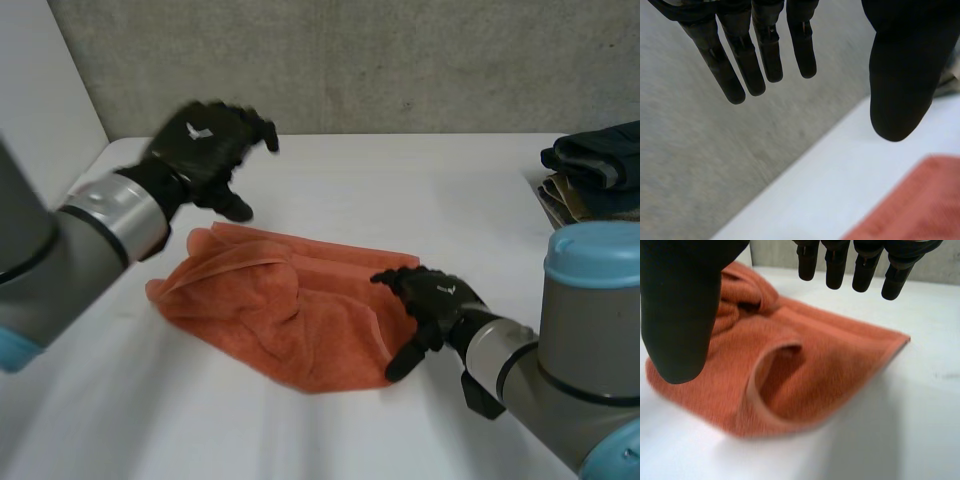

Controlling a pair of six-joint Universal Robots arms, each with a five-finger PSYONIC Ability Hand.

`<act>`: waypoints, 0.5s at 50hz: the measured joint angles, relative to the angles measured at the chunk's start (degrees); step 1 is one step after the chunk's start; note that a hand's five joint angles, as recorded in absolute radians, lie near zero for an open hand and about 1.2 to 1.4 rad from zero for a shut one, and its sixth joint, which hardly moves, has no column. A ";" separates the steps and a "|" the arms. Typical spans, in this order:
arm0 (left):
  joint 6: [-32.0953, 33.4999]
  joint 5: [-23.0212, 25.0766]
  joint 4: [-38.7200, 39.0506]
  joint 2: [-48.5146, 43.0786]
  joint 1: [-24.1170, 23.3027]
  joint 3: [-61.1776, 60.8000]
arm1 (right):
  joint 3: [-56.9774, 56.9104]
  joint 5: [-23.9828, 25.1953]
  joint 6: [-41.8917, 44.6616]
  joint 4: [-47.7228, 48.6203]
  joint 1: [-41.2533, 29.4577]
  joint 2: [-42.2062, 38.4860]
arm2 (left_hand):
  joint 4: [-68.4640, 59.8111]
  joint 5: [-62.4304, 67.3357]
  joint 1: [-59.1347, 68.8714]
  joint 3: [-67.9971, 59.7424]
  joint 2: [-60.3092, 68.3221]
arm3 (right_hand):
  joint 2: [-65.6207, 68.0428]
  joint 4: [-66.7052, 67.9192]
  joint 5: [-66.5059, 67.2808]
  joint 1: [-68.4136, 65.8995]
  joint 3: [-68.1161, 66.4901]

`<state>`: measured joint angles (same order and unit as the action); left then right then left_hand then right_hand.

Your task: Fold the laundry.

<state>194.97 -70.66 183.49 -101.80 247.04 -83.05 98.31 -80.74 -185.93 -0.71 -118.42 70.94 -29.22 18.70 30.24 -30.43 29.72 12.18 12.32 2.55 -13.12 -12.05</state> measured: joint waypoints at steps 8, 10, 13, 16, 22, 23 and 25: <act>11.21 -0.30 -3.00 -15.12 -0.71 8.24 | 4.40 -3.49 1.76 6.23 -2.60 -3.27 | 0.00 0.00 0.00 0.00 -0.03 | 0.00 0.00 0.00 0.00 0.00; 14.40 -1.24 -4.74 -19.65 -0.81 11.52 | 4.60 -5.86 1.94 8.60 -3.73 -5.01 | 0.00 0.00 0.00 0.00 -0.03 | 0.00 0.00 0.00 0.00 0.00; 17.58 -2.34 -7.14 -24.02 -0.96 15.03 | 3.95 -9.01 2.03 10.48 -4.86 -7.10 | -0.05 0.11 0.02 -0.01 0.01 | 0.00 0.00 0.00 0.00 0.00; 19.98 -3.15 -9.40 -27.13 -1.09 17.65 | 3.36 -10.44 2.06 11.05 -5.27 -8.02 | -1.69 2.43 0.49 -0.27 1.11 | 0.00 0.00 0.00 0.00 0.00; 23.87 -4.25 -13.37 -31.88 -1.21 22.09 | 0.90 -13.21 2.42 12.35 -5.71 -10.08 | -19.73 19.90 20.62 -18.32 19.23 | 9.91 9.66 9.24 -8.77 -10.10; 24.18 -4.37 -13.66 -32.22 -1.21 22.50 | 0.73 -13.24 2.47 12.49 -5.71 -10.12 | -29.05 28.83 29.39 -27.64 28.56 | 17.18 16.91 16.12 -16.19 -17.32; 24.99 -4.90 -14.25 -33.17 -1.19 23.71 | 0.13 -13.22 2.67 13.15 -5.76 -10.21 | -36.38 35.40 34.05 -34.89 35.91 | 29.88 29.17 28.74 -29.02 -29.58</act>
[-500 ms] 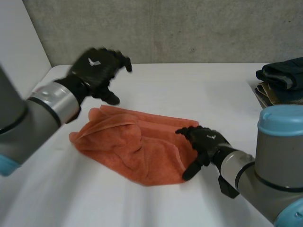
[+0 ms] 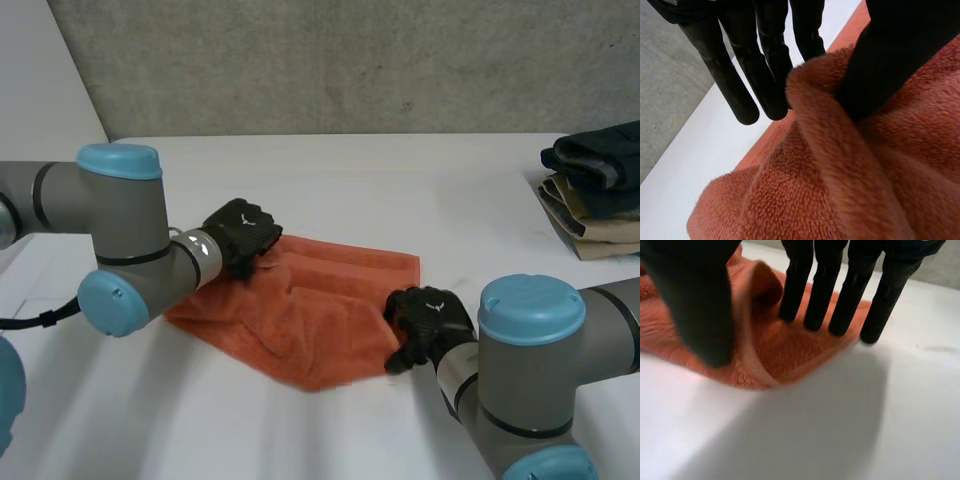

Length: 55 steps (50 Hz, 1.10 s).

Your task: Fold the laundry.

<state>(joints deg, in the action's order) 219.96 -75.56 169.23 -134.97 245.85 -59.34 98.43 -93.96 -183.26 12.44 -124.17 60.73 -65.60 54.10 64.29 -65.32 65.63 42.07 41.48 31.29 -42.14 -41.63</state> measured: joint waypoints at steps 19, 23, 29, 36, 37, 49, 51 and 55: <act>-6.84 -12.91 19.78 7.56 1.85 11.02 | -25.74 3.24 2.75 0.29 3.64 -5.43 | -3.13 1.11 0.01 -2.87 3.00 | 25.36 27.08 25.14 -22.87 -26.48; -13.37 -15.84 26.61 14.89 2.08 8.89 | -38.22 1.91 5.04 1.58 4.91 -5.25 | -3.14 1.11 0.03 -2.88 3.00 | 25.36 27.10 25.15 -22.87 -26.56; -19.04 -17.82 28.57 26.27 2.13 -1.55 | -51.23 3.26 7.39 5.45 5.38 -4.96 | -3.14 1.11 0.03 -2.88 3.01 | 25.36 27.10 25.14 -22.87 -26.56; -20.71 -15.52 26.26 36.26 0.85 -22.78 | -51.87 7.45 8.28 4.56 5.36 -4.99 | -3.15 1.11 0.03 -3.10 3.10 | 25.36 27.10 25.44 -22.87 -26.56; -20.80 -15.13 26.26 36.83 0.56 -24.92 | -51.13 7.76 8.39 4.22 5.33 -5.01 | -3.15 1.11 0.03 -3.10 3.10 | 25.36 27.11 25.46 -22.87 -26.56; -27.16 -14.75 23.72 36.87 -9.33 -48.91 | -28.09 10.80 13.65 0.29 4.50 -6.58 | 11.30 -9.98 -12.05 10.90 -11.34 | 25.36 27.26 25.46 -22.87 -26.57; -27.89 -15.44 20.99 36.80 -10.01 -48.29 | -26.12 10.93 14.96 -0.08 4.54 -6.61 | 16.42 -14.85 -17.01 15.88 -16.38 | 25.36 27.27 25.46 -22.87 -26.58; -28.93 -16.21 12.41 38.04 -9.40 -43.63 | -22.62 12.07 18.66 -1.16 4.58 -5.52 | 40.59 -39.27 -40.95 39.58 -40.09 | 25.36 27.27 25.46 -22.87 -26.58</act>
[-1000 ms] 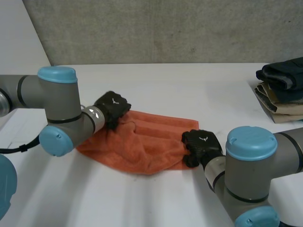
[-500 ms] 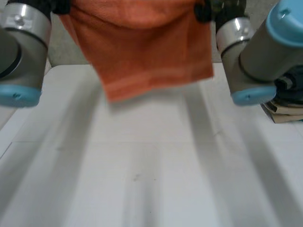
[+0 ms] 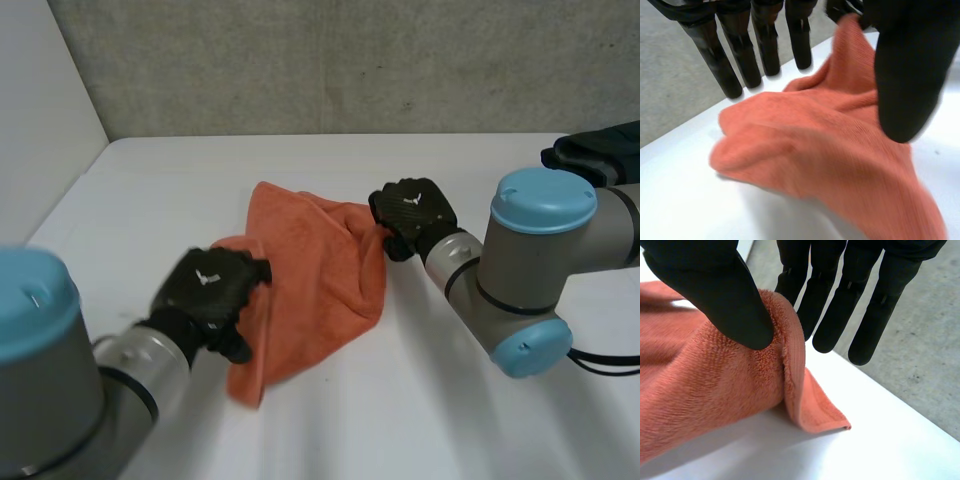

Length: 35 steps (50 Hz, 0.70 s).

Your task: Fold the laundry.

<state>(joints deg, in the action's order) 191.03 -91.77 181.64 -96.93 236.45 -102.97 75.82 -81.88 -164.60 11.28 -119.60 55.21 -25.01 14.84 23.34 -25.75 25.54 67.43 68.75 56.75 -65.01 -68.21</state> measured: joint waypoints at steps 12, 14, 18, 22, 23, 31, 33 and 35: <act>0.15 7.80 -9.25 -3.82 10.48 22.79 | 6.55 11.39 8.22 -0.19 -0.05 12.96 | 13.08 -12.03 -11.12 13.24 -13.68 | 0.00 0.00 0.00 0.00 0.00; 0.29 11.15 -9.03 -8.11 11.58 28.29 | 7.59 14.54 8.93 -0.19 -0.13 16.52 | 13.08 -12.03 -11.12 13.24 -13.69 | 0.00 0.00 0.00 0.00 0.00; 0.76 16.35 -9.74 -15.81 12.06 36.72 | 9.02 18.82 9.19 -0.28 -0.31 22.03 | 13.08 -12.03 -11.12 13.24 -13.70 | 0.00 0.01 0.00 0.00 -0.02; 2.07 20.67 -11.33 -23.91 11.41 44.40 | 10.23 22.81 8.52 -0.44 -0.47 27.70 | 13.08 -12.03 -11.12 13.24 -13.70 | 0.00 0.01 0.00 0.00 -0.03; 2.53 21.49 -11.68 -25.81 11.15 46.01 | 10.45 23.73 8.19 -0.51 -0.49 29.03 | 13.08 -12.03 -11.12 13.24 -13.70 | 0.00 0.01 0.00 0.00 -0.03; 8.52 23.87 -13.31 -37.29 8.22 53.03 | 10.93 26.82 4.14 -0.94 0.36 34.49 | -17.21 17.19 24.01 -16.12 17.87 | 0.00 0.01 0.00 0.00 -0.17; 9.81 23.31 -13.16 -38.18 7.88 53.32 | 10.87 26.66 3.55 -0.92 1.01 34.30 | -34.82 34.44 41.92 -33.74 35.19 | 0.00 0.01 0.00 0.00 -0.17; 11.04 22.08 -12.53 -38.63 7.68 53.40 | 10.69 26.31 3.23 -0.89 1.83 33.54 | -40.69 39.93 44.34 -39.49 40.19 | 0.00 0.02 0.00 0.00 -0.17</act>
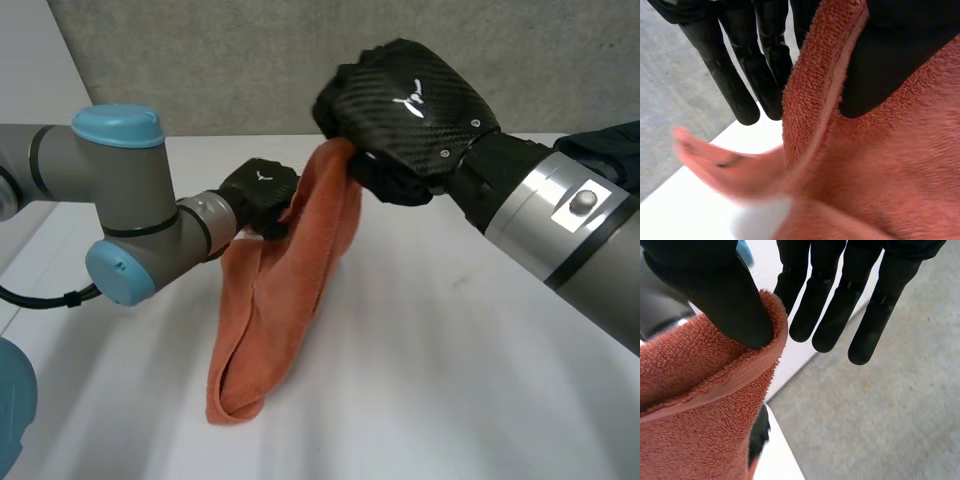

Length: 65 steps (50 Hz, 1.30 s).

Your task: Fold the laundry.

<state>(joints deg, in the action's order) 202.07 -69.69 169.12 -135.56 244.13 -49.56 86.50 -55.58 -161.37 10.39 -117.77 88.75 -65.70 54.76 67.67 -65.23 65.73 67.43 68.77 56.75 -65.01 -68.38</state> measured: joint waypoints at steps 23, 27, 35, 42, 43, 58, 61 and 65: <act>-2.64 -14.14 38.03 20.71 3.93 -4.74 | -37.18 -30.19 4.45 6.07 -0.95 -27.29 | -3.04 0.82 0.00 -2.95 2.86 | 0.49 0.07 0.00 0.00 -0.06; -2.89 -14.32 38.47 25.00 4.44 -11.38 | -35.55 -30.26 4.57 8.89 -2.16 -26.14 | -3.05 0.82 0.00 -2.95 2.88 | 0.49 0.07 0.10 0.00 -0.07; -2.15 -10.54 38.51 28.12 5.87 -33.05 | -18.85 -28.07 6.80 11.05 -3.10 -23.56 | -3.08 0.82 0.00 -3.15 2.91 | 0.49 0.07 0.35 0.00 -0.07; 0.68 -8.71 40.80 20.76 8.03 -45.62 | -3.27 -26.50 12.14 11.38 -2.74 -24.67 | 4.99 -3.46 -7.02 4.47 -5.36 | 0.49 0.07 0.35 0.00 -0.07; 1.20 -8.69 41.01 19.52 8.27 -46.21 | -2.01 -26.42 12.83 11.35 -2.64 -24.93 | 7.09 -5.69 -9.82 6.53 -7.45 | 0.49 0.07 0.35 0.00 -0.08; 7.68 -13.33 39.09 12.21 12.14 -44.92 | 4.49 -26.34 12.51 7.78 -1.44 -24.29 | 37.89 -37.29 -39.38 36.51 -37.41 | 0.49 0.07 0.35 0.00 -0.07; 7.72 -15.31 38.18 14.17 12.33 -45.68 | 4.69 -26.54 11.54 7.26 -1.44 -23.77 | 38.13 -37.61 -39.38 36.68 -37.63 | 0.49 0.07 0.35 0.00 -0.07; 7.97 -17.50 36.49 17.89 12.71 -47.92 | 4.84 -26.84 10.83 6.36 -1.35 -23.53 | 37.43 -36.66 -38.86 36.36 -37.06 | 0.49 0.07 0.35 0.00 -0.07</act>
<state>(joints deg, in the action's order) 210.05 -87.19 205.60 -117.68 256.84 -97.48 91.34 -82.42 -150.54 16.75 -119.12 65.22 -28.27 18.11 28.81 -28.88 28.67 67.91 68.84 57.10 -65.01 -68.46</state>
